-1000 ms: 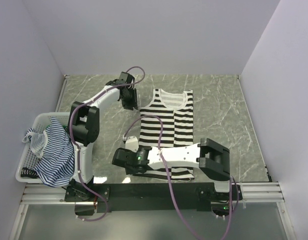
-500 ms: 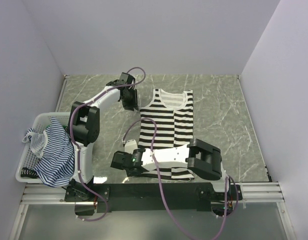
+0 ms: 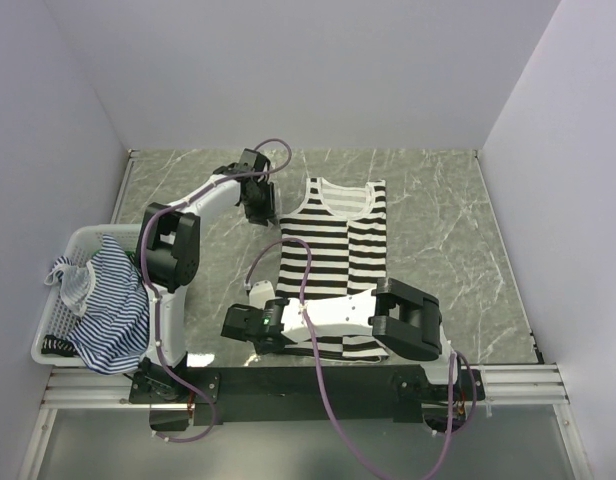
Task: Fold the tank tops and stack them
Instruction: Fold the tank top
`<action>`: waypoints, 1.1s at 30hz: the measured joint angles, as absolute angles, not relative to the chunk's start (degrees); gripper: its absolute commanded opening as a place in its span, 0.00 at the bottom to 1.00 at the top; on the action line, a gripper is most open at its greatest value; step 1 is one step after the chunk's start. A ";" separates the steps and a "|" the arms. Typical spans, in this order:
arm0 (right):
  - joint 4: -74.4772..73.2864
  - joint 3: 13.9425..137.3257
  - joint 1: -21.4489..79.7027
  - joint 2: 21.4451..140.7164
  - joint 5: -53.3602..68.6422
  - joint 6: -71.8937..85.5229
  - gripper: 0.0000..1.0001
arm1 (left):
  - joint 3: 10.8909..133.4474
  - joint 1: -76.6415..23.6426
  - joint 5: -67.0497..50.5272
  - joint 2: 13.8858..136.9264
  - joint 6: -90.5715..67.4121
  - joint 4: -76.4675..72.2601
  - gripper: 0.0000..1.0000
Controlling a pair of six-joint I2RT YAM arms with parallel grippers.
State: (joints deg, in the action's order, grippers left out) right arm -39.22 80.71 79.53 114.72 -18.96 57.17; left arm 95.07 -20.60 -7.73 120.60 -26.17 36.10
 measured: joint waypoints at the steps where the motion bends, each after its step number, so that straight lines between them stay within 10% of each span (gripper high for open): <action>1: -39.24 80.71 79.53 114.72 -18.98 57.17 0.05 | 94.85 -20.60 -7.79 120.60 -26.17 36.07 0.37; 33: -35.66 78.98 79.09 113.69 -17.47 56.07 0.00 | 92.88 -20.60 -11.35 125.05 -28.47 23.31 0.37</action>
State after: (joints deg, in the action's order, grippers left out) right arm -35.66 78.98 79.09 113.69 -17.47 56.07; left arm 92.88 -20.60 -11.35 125.05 -28.47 23.31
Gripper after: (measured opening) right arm 0.010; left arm 0.388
